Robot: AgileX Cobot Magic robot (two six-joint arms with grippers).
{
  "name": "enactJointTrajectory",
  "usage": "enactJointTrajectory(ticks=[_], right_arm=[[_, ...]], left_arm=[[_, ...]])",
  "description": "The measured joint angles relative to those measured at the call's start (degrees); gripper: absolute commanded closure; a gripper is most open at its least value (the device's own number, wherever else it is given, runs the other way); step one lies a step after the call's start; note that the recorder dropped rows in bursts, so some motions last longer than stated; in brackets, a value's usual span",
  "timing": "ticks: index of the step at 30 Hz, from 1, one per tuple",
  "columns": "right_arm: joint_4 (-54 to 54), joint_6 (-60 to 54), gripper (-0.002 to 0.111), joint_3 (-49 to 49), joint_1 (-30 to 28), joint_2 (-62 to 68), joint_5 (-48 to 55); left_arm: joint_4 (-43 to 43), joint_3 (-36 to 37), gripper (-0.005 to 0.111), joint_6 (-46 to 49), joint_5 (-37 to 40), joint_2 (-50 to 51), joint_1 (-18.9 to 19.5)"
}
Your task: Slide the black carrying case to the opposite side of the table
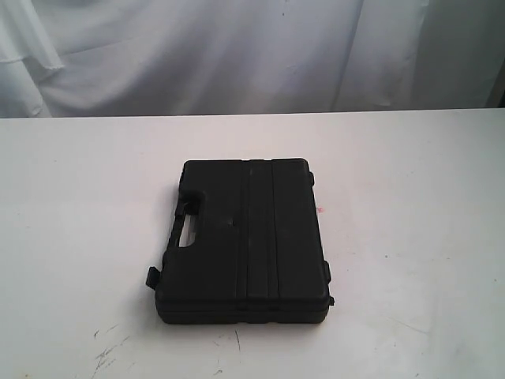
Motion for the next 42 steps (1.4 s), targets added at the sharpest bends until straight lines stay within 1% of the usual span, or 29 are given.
enactJointTrajectory(ticks=[29,32,39,42], right_arm=[[0.0,-0.12,0.108,0.0,0.0,0.0,0.09],[0.0,-0.12,0.108,0.0,0.0,0.0,0.09],[0.0,-0.12,0.108,0.0,0.0,0.0,0.09],[0.0,-0.12,0.108,0.0,0.0,0.0,0.09]], left_arm=[[0.0,0.0,0.107,0.0,-0.39,0.0,0.0],[0.0,0.0,0.107,0.0,-3.74,0.0,0.0],[0.0,0.0,0.107,0.0,-18.42,0.0,0.0],[0.0,0.0,0.107,0.0,-23.11,0.0,0.0]])
